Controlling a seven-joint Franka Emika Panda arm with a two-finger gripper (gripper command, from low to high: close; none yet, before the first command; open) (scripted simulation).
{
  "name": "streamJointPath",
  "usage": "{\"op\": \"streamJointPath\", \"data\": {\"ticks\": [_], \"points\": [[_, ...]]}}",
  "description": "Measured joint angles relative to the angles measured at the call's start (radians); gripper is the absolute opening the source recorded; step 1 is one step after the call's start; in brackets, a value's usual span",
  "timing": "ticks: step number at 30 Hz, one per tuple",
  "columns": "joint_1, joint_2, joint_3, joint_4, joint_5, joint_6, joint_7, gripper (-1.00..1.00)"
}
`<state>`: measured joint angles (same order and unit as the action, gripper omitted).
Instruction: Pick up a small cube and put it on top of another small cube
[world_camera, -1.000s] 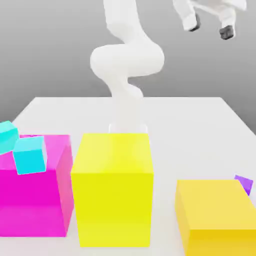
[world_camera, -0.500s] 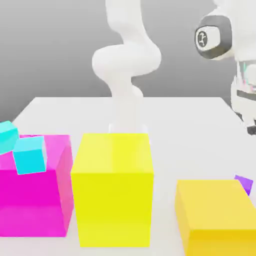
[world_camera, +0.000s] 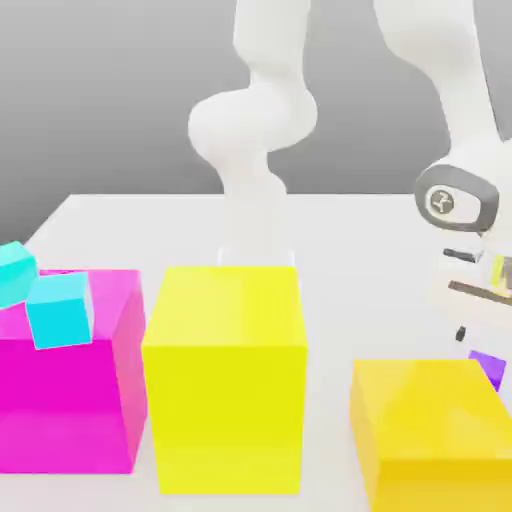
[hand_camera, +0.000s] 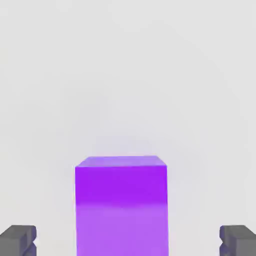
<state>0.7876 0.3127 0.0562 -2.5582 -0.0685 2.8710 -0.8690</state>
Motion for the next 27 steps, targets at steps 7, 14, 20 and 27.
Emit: {"op": "streamJointPath", "data": {"ticks": [7, 14, 20, 27], "points": [[0.003, 0.06, -0.006, 0.011, -0.014, 0.044, 0.009, -1.0], [-0.013, -0.099, 0.018, -0.019, 0.021, -0.083, -0.017, -1.0], [-0.073, -0.181, -0.027, 0.067, 0.032, -0.225, -0.05, -1.0], [-0.375, -0.353, -0.2, 0.188, -0.015, -0.495, 0.08, -1.0]]}}
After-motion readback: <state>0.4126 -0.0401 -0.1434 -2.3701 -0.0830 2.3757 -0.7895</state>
